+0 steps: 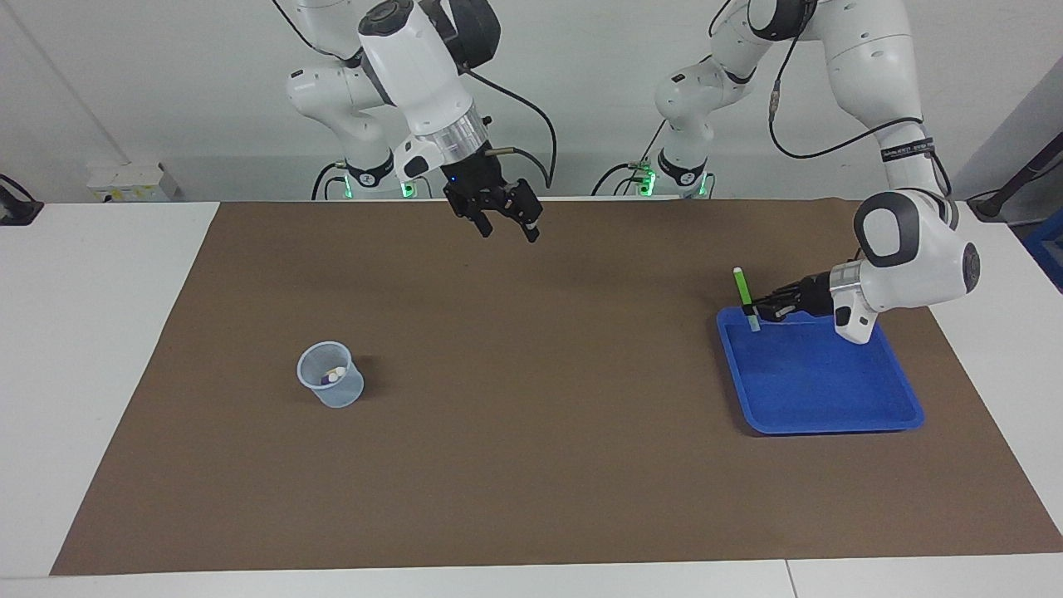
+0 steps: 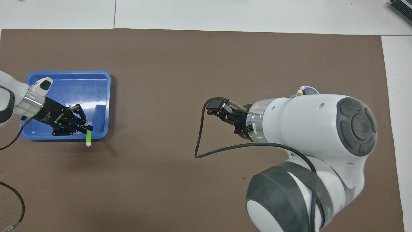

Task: Transfer and insert pens with both arms
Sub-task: 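Lift the green pen with the left gripper while the right gripper approaches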

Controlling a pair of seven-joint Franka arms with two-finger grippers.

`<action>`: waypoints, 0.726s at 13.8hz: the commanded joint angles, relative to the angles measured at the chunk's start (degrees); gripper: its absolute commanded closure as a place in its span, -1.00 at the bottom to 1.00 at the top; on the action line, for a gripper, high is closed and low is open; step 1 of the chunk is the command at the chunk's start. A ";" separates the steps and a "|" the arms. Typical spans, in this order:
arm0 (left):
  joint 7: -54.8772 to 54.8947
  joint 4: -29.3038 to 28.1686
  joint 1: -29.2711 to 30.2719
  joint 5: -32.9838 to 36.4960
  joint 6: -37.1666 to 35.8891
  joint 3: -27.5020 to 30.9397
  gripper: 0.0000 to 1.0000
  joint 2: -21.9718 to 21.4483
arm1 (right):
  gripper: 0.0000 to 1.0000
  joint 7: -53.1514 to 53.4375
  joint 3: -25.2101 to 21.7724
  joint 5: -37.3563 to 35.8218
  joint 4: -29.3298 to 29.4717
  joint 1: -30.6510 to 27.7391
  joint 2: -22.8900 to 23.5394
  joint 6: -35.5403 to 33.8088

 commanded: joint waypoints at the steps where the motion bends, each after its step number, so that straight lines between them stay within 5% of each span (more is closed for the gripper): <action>1: -8.92 -0.27 -4.21 -1.19 -1.67 0.60 1.00 -4.50 | -1.00 2.41 0.20 1.33 -1.21 0.95 -1.04 2.45; 10: -29.06 -2.20 -12.66 -10.76 -1.59 0.51 1.00 -9.35 | -1.00 12.09 0.20 1.77 -1.21 3.32 0.19 7.38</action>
